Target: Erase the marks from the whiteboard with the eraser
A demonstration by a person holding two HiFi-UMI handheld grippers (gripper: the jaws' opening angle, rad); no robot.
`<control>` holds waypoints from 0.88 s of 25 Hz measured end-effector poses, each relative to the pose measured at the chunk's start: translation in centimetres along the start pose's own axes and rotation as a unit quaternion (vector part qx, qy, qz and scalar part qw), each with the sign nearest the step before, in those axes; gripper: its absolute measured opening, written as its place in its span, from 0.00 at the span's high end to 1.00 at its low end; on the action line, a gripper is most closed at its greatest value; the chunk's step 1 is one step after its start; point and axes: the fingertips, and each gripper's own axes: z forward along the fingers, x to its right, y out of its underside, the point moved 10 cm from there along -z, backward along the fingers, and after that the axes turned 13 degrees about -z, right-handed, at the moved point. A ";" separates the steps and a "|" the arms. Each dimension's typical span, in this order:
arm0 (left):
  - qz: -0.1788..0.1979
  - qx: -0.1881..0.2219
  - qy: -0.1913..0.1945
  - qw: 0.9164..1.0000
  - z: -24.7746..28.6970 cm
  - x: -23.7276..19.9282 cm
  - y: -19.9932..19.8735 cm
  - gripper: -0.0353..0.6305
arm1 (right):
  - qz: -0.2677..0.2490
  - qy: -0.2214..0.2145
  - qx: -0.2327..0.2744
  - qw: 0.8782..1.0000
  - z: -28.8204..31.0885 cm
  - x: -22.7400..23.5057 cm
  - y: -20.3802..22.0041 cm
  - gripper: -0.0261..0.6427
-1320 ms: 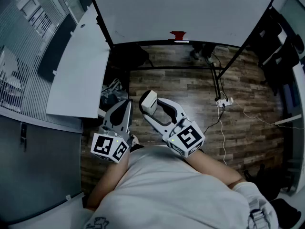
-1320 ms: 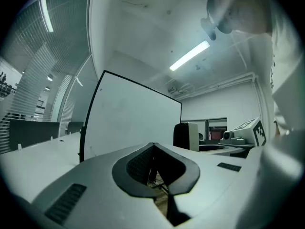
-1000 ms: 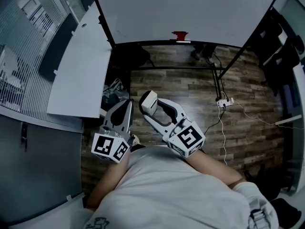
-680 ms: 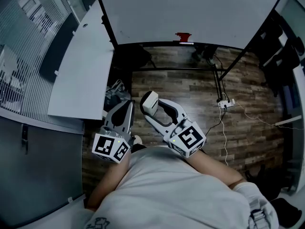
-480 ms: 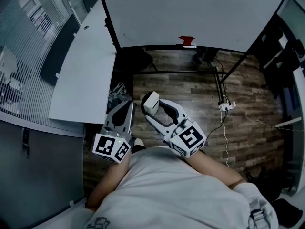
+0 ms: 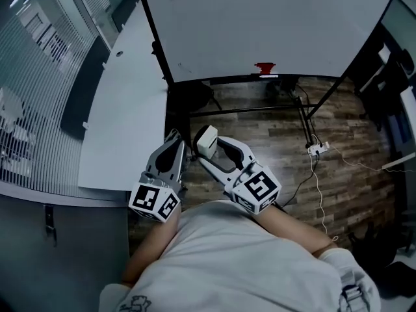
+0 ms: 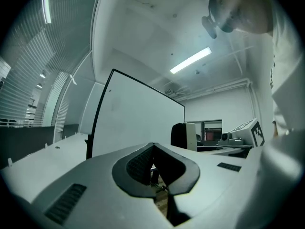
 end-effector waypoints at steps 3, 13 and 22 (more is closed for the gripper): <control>0.002 -0.009 0.008 1.000 0.0 -1.8 -1.1 0.94 | 0.002 0.006 0.000 1.000 2.1 -0.3 -0.3 0.61; -0.018 -0.027 0.015 0.999 -1.2 -7.3 -1.2 0.94 | 0.019 0.009 -0.009 1.000 6.7 -2.6 0.5 0.61; -0.029 -0.035 0.013 0.999 0.3 -9.0 -0.8 0.94 | 0.025 0.001 -0.018 1.000 8.6 -1.1 1.4 0.61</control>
